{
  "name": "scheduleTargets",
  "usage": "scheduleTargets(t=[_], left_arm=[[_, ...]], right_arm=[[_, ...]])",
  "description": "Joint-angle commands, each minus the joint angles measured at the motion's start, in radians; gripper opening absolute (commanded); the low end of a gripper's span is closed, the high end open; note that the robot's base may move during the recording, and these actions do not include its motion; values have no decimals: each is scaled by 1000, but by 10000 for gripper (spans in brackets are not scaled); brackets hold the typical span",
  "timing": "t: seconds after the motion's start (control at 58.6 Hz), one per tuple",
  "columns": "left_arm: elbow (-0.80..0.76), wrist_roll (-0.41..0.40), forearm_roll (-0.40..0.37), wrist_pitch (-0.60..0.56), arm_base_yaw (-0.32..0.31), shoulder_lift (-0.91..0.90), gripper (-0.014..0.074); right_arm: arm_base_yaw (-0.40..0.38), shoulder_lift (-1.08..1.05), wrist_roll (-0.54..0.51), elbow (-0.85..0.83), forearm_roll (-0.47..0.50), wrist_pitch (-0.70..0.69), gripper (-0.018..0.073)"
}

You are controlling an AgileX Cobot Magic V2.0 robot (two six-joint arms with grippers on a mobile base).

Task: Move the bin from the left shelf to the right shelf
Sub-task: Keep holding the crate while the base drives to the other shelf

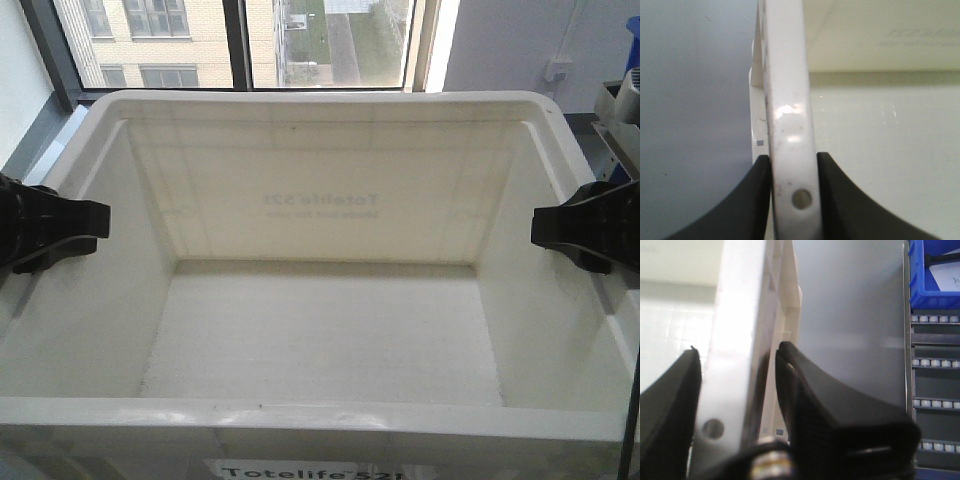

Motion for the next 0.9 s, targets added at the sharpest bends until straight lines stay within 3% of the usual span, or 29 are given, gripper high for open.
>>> scheduleTargets(t=[0.0, 0.887], left_arm=[[-40, 41, 14, -107, -3, -38, -6], [-40, 41, 14, -107, -3, -38, -6]], right_arm=[[-16, -15, -1, -33, -81, -93, 20], [-16, -15, -1, -33, -81, -93, 20]])
